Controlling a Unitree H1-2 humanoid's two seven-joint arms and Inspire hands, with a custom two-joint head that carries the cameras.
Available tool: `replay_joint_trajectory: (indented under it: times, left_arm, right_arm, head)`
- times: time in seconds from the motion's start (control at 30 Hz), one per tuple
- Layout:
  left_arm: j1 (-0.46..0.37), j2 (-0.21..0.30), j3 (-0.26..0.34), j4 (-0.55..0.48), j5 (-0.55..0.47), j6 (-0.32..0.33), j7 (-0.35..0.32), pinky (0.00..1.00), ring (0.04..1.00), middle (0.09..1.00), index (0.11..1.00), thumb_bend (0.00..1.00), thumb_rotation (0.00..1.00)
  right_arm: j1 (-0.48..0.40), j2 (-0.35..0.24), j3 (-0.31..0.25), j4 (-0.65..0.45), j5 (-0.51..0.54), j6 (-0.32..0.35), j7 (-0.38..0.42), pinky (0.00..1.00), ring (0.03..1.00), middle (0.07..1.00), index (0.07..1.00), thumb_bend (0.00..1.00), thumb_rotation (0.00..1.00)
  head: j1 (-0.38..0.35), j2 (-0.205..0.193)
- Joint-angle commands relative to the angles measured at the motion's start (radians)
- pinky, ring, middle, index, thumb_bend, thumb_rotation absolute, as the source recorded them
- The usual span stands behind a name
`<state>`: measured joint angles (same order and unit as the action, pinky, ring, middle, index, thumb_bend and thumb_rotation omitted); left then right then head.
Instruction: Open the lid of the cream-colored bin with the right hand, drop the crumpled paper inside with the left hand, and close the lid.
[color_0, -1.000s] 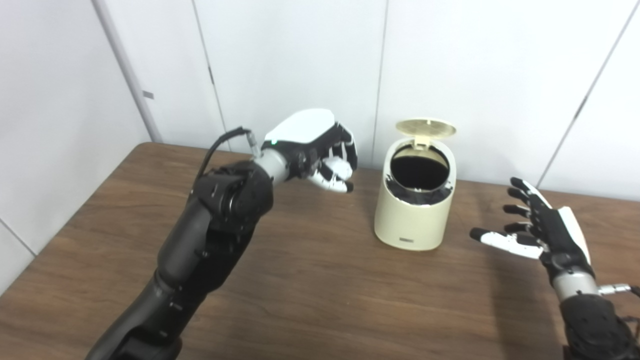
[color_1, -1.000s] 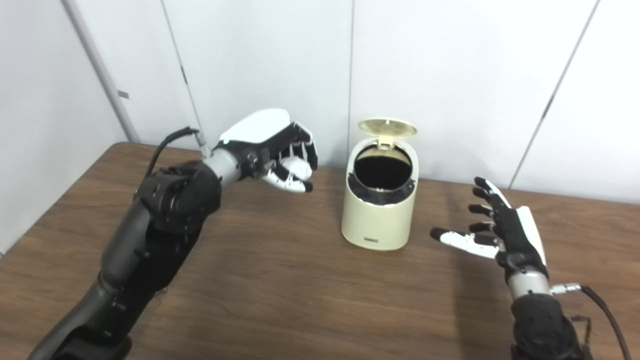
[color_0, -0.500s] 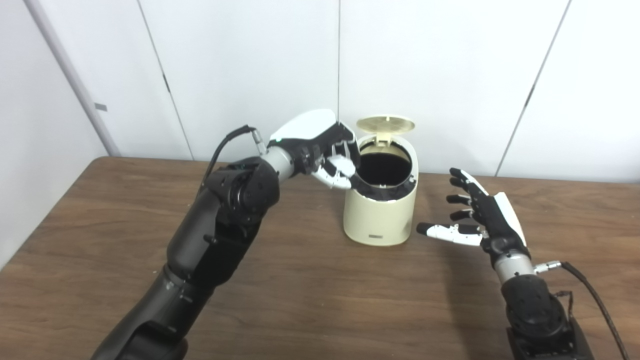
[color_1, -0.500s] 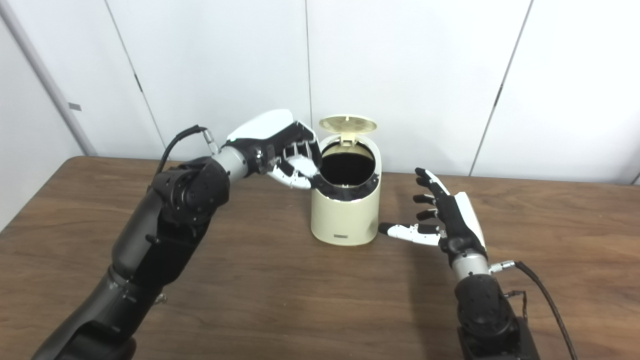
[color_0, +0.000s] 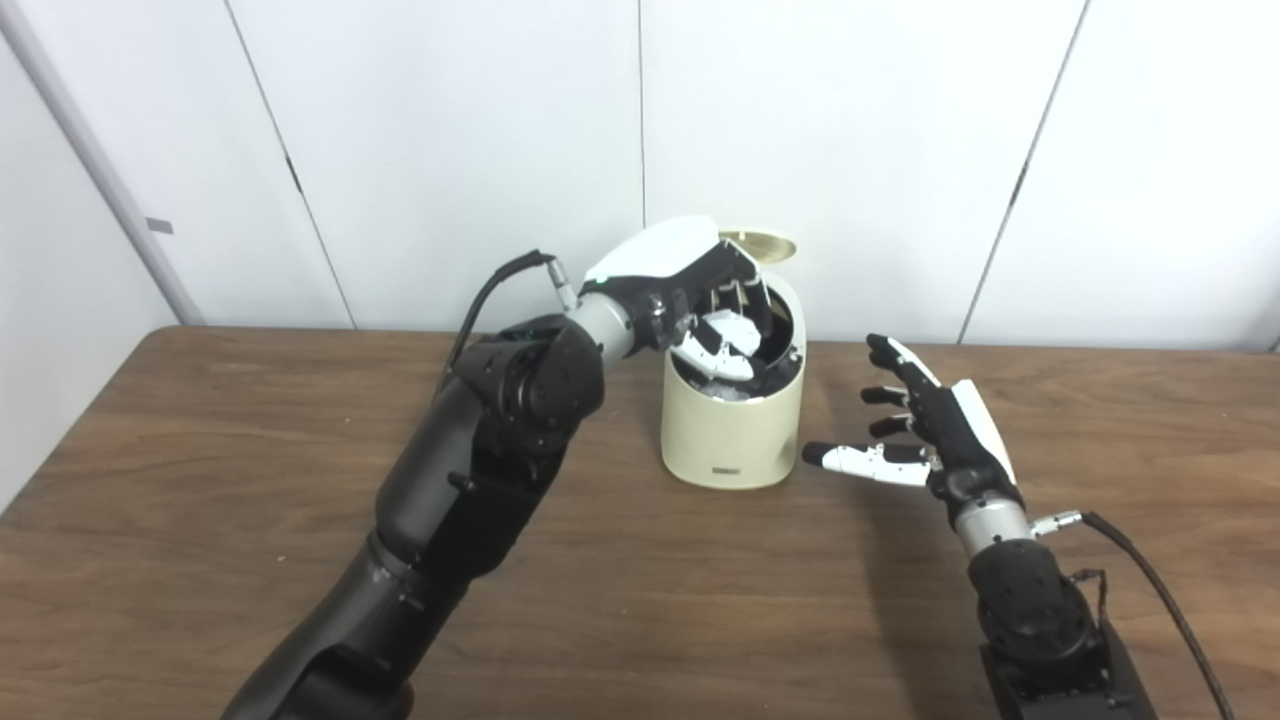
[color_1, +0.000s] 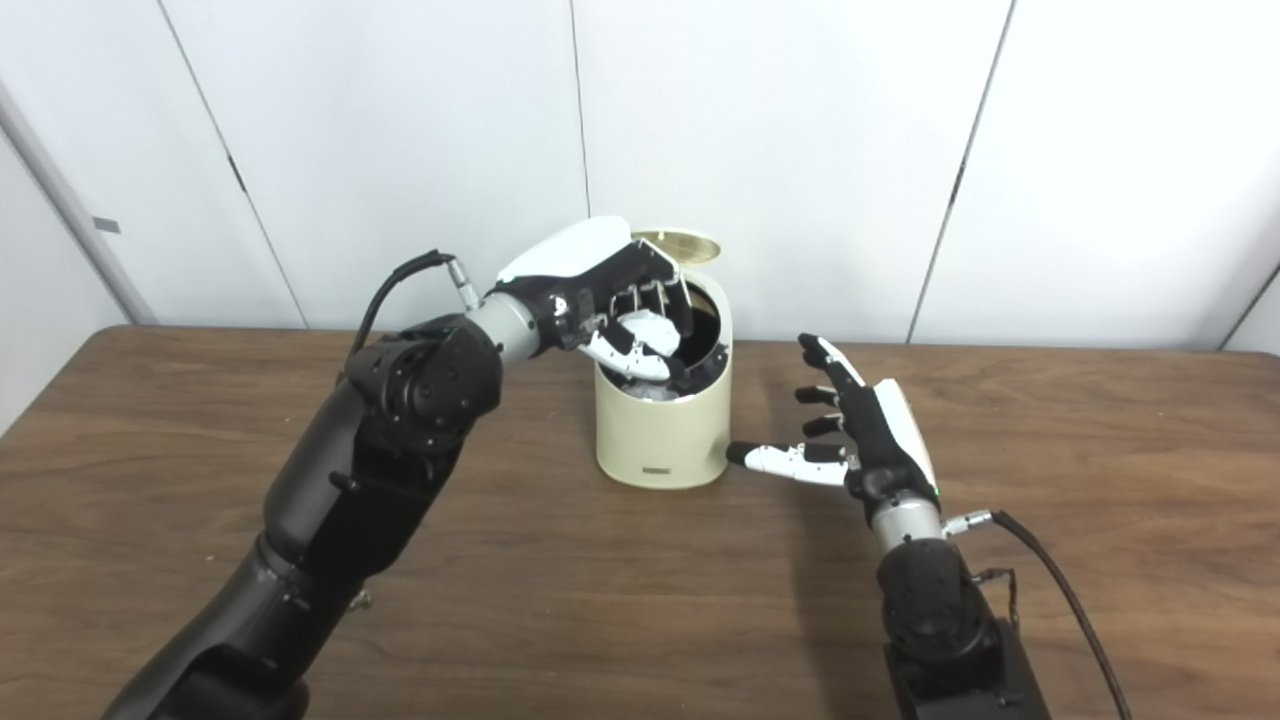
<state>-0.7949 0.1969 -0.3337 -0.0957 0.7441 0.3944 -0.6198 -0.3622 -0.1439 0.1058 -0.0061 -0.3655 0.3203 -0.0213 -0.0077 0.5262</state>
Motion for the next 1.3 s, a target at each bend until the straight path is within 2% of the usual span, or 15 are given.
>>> replay_joint_trajectory:
  times: [0.0, 0.3, 0.57, 0.73, 0.9, 1.13, 1.27]
  left_arm:
    - [-0.071, -0.008, 0.000, 0.000, 0.016, -0.002, 0.048, 0.28, 0.379, 0.471, 0.526, 0.50, 0.00]
    - [-0.051, -0.055, -0.039, 0.072, 0.063, -0.051, 0.204, 0.31, 0.384, 0.478, 0.519, 0.50, 0.00]
    - [-0.052, -0.039, -0.060, 0.137, 0.087, -0.117, 0.301, 0.33, 0.397, 0.514, 0.482, 0.50, 0.00]
    - [-0.052, -0.022, -0.089, 0.173, 0.137, -0.160, 0.348, 0.31, 0.382, 0.508, 0.498, 0.50, 0.00]
    - [-0.055, -0.002, -0.117, 0.192, 0.197, -0.165, 0.347, 0.30, 0.374, 0.495, 0.501, 0.50, 0.00]
    - [-0.055, 0.014, -0.124, 0.201, 0.224, -0.170, 0.342, 0.28, 0.365, 0.497, 0.521, 0.50, 0.00]
    - [-0.061, 0.027, -0.137, 0.187, 0.252, -0.135, 0.262, 0.29, 0.362, 0.489, 0.538, 0.50, 0.00]
  right_arm:
    - [-0.032, 0.001, -0.005, -0.027, -0.003, -0.036, -0.014, 0.62, 0.783, 0.907, 0.912, 0.85, 0.26]
    - [-0.029, 0.004, -0.010, -0.038, 0.000, -0.032, -0.016, 0.61, 0.788, 0.900, 0.907, 0.85, 0.26]
    - [-0.023, -0.004, -0.012, -0.063, -0.005, -0.005, -0.004, 0.61, 0.791, 0.907, 0.913, 0.83, 0.24]
    - [-0.023, -0.004, -0.011, -0.070, -0.006, -0.008, -0.004, 0.60, 0.782, 0.896, 0.908, 0.83, 0.24]
    - [-0.021, -0.007, -0.011, -0.085, -0.008, 0.003, 0.002, 0.60, 0.784, 0.900, 0.909, 0.84, 0.25]
    - [-0.022, -0.011, -0.011, -0.085, -0.017, 0.006, 0.000, 0.58, 0.767, 0.885, 0.900, 0.85, 0.27]
    - [-0.021, -0.011, -0.009, -0.086, -0.015, 0.004, 0.004, 0.58, 0.765, 0.883, 0.902, 0.85, 0.28]
  head:
    - [-0.001, 0.001]
    - [-0.012, 0.007]
    - [-0.009, 0.011]
    - [-0.009, 0.014]
    - [-0.007, 0.021]
    - [-0.005, 0.024]
    - [-0.002, 0.027]
